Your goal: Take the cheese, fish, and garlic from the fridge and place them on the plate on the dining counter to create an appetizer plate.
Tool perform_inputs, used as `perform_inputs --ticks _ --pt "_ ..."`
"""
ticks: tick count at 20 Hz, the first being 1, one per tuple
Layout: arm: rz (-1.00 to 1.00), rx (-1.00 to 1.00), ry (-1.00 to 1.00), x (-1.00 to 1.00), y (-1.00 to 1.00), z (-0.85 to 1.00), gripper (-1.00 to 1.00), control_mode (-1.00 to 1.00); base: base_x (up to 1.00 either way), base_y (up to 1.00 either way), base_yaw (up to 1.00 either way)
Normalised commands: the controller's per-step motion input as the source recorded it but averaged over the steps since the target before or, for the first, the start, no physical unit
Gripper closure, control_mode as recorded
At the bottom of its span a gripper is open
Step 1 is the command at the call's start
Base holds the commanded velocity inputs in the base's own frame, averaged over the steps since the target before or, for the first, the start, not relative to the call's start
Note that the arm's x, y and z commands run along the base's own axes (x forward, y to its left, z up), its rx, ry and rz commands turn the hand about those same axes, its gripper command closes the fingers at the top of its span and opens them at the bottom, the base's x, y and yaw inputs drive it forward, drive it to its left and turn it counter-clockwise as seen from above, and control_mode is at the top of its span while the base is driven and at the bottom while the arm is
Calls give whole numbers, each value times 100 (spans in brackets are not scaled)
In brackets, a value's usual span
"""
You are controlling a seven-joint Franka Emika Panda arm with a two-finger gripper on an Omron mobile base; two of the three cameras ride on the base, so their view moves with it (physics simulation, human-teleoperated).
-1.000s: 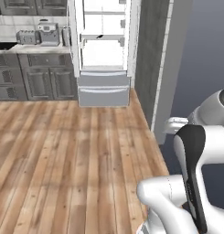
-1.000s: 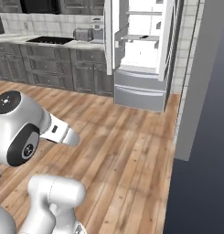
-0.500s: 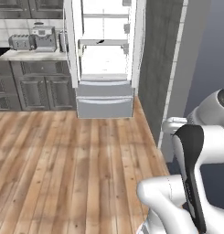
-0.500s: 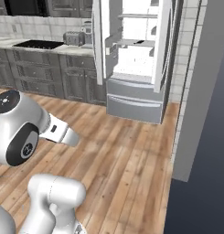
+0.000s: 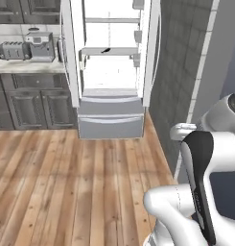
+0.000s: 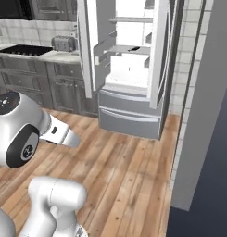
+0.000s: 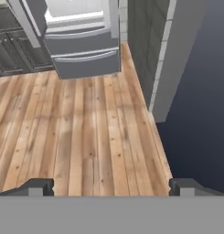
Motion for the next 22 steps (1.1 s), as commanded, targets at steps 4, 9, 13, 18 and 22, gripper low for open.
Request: perform_inputs --ticks 4,9,13,18,22 --pt "0 0 0 0 0 0 -100 100 100 2 0" --pt "0 0 0 0 0 0 -100 100 100 11 0" --pt "0 0 0 0 0 0 -100 100 100 20 0" --pt "0 0 0 0 0 0 -100 100 92 37 -1" --pt "0 0 0 0 0 0 -100 100 43 49 -4"
